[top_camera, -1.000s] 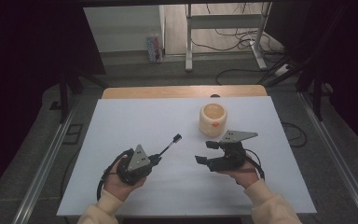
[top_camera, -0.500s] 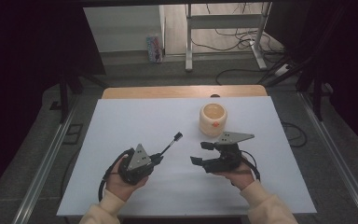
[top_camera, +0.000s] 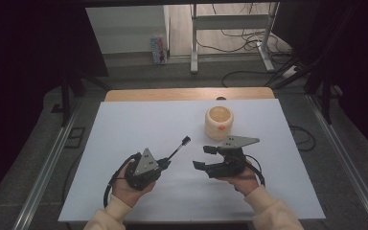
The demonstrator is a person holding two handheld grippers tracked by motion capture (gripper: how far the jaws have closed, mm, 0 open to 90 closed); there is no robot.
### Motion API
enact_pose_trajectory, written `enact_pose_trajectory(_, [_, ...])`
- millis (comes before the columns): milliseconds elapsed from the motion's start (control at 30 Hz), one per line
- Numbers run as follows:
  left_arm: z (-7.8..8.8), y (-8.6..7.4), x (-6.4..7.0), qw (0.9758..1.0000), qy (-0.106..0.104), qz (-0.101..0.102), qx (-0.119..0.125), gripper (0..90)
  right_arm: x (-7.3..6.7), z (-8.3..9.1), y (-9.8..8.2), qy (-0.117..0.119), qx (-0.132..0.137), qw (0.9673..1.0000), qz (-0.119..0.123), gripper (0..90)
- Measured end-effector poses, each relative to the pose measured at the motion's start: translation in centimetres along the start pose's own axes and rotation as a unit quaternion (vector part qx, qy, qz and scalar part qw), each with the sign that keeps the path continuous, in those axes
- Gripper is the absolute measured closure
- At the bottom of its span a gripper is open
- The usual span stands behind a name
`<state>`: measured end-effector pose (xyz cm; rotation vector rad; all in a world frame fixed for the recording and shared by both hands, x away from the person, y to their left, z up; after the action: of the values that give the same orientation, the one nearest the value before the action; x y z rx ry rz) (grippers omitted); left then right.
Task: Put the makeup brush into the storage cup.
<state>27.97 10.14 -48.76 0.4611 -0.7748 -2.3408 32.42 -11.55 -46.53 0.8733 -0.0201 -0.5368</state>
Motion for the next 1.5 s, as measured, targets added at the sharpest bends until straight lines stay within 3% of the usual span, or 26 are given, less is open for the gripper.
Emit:
enact_pose_trajectory(100, [0.0, 0.0, 0.0, 1.0000, -0.002, 0.003, 0.002, 85.0, -0.1, -0.1, 0.0, 0.001, 0.000, 1.0000, 0.000, 28.0])
enact_pose_trajectory(333, [0.1, 0.2, 0.1, 0.9999, -0.007, 0.008, 0.013, 85.0, -0.5, 0.2, 0.7, 0.029, 0.029, 0.9990, -0.017, 28.3])
enact_pose_trajectory(667, [-0.2, 0.4, 0.5, 0.9998, -0.012, 0.010, 0.015, 85.0, -0.8, -0.1, 1.0, 0.025, 0.032, 0.9991, -0.011, 29.5])
enact_pose_trajectory(1200, [-0.6, 0.8, 1.4, 0.9995, -0.020, 0.006, 0.023, 85.0, -1.8, -1.1, 1.3, 0.039, 0.030, 0.9988, 0.004, 34.1])
enact_pose_trajectory(1500, [-0.8, 1.0, 2.0, 0.9993, -0.024, 0.000, 0.027, 85.0, -1.9, -1.5, 1.4, 0.044, 0.036, 0.9984, -0.003, 34.4])
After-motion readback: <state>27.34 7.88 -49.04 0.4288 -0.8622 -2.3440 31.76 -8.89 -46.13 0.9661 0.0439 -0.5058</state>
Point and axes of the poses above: each handheld gripper's, and its own axes: z roughly backward along the jaws, y roughly out of its top, x roughly to its right, the point moved 5 cm from there along -z, roughly forward along the jaws, and after that the axes turned 15 degrees about -x, right-handed, at the moved point
